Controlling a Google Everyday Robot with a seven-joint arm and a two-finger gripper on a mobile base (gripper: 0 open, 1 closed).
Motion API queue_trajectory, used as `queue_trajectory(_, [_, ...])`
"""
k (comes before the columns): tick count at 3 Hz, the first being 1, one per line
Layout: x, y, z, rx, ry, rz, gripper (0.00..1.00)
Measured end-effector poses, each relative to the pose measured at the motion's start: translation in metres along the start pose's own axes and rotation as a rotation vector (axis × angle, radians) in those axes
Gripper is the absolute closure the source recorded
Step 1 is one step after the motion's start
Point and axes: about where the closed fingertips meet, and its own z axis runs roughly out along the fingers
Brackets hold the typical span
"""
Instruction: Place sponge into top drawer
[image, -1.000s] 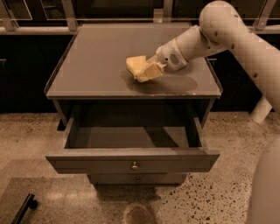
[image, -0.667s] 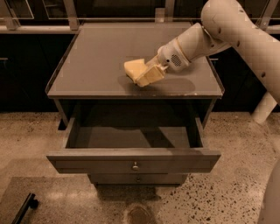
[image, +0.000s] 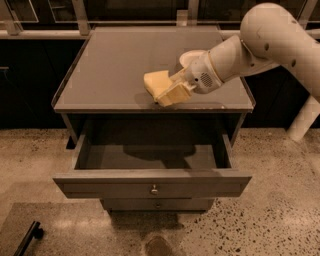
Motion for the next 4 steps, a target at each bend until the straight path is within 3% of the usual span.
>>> queue_trajectory(1, [0.012, 0.038, 0.000, 0.052, 0.006, 0.023, 1.00])
queue_trajectory(2, [0.033, 0.061, 0.004, 0.067, 0.014, 0.081, 1.00])
queue_trajectory(3, [0.056, 0.065, 0.005, 0.058, -0.006, 0.141, 1.00])
queue_trajectory(4, [0.057, 0.065, 0.004, 0.058, -0.007, 0.145, 1.00])
